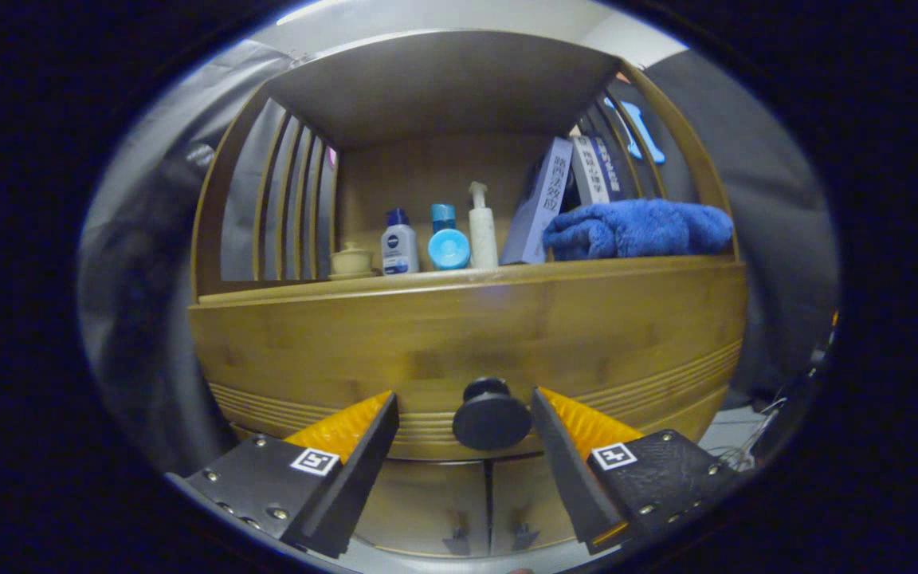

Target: Pull open the drawer, take out the items inside it, and place them on the countertop above the cabinet.

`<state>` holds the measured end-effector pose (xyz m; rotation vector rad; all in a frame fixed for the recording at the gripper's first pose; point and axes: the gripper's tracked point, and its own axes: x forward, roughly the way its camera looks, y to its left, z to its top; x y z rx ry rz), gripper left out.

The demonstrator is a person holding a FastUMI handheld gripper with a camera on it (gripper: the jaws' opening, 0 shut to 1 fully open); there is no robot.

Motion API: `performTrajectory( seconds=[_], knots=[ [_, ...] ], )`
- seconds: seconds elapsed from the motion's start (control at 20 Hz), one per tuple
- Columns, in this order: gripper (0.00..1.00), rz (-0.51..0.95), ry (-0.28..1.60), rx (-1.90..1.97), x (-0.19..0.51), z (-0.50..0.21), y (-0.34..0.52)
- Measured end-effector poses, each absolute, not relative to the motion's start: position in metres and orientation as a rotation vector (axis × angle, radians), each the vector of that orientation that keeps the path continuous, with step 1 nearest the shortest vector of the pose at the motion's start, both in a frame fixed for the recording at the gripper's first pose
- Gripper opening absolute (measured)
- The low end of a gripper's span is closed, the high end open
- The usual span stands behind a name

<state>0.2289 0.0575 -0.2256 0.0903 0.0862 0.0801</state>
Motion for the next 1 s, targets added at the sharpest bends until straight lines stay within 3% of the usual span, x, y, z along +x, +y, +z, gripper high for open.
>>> performTrajectory(
  seconds=[0.2, 1.0],
  knots=[
    [0.99, 0.015, 0.099, 0.045, 0.202, -0.213, 0.031],
    [0.99, 0.059, 0.124, 0.009, 0.020, -0.065, 0.007]
  ],
)
